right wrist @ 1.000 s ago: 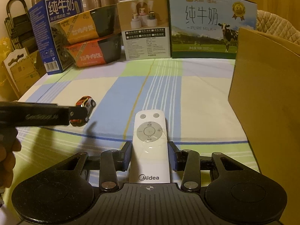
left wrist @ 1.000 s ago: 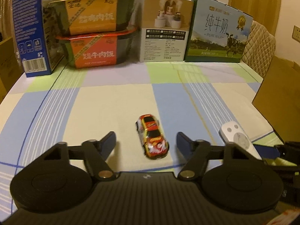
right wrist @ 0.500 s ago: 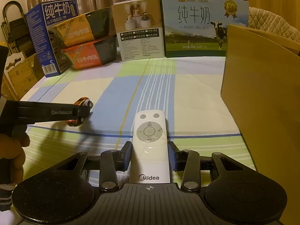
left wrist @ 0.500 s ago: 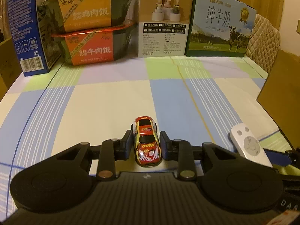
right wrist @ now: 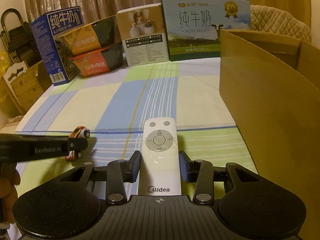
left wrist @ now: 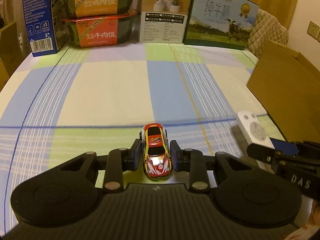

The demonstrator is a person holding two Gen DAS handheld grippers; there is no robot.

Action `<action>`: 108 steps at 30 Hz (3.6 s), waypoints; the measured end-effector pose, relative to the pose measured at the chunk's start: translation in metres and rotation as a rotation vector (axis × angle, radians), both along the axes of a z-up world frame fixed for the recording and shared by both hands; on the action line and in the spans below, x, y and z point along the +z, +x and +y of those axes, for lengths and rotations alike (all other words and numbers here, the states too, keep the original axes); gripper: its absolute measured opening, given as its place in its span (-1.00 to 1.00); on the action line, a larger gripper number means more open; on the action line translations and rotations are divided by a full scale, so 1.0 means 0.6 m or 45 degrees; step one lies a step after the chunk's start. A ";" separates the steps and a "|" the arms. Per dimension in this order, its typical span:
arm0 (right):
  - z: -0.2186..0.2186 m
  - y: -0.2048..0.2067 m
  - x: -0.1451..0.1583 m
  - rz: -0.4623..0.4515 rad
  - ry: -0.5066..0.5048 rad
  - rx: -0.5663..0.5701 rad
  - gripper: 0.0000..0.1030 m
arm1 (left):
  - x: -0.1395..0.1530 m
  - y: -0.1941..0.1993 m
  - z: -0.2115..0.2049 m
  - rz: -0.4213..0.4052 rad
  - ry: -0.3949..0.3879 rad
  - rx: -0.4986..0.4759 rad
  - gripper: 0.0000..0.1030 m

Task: Organize rigid objects
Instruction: 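Carry the toy car with the left tool while the right tool carries the remote to the box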

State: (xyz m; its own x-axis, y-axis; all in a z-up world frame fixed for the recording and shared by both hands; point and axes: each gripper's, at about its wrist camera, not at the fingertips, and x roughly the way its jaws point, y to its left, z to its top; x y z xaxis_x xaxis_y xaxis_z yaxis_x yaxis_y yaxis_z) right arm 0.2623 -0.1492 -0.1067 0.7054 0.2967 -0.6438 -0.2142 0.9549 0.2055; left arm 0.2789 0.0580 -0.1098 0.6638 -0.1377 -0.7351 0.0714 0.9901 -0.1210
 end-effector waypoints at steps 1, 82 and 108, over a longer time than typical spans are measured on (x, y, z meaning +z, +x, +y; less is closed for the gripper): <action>-0.003 -0.004 0.003 0.002 0.006 -0.005 -0.28 | 0.002 -0.007 -0.002 -0.003 -0.004 0.001 -0.51; -0.396 -0.280 0.248 -0.164 0.030 -0.332 -0.27 | 0.277 -0.241 -0.418 -0.114 -0.123 -0.358 -0.51; -0.449 -0.144 0.189 -0.038 0.051 -0.313 -0.27 | 0.243 -0.073 -0.474 -0.050 -0.074 -0.403 -0.51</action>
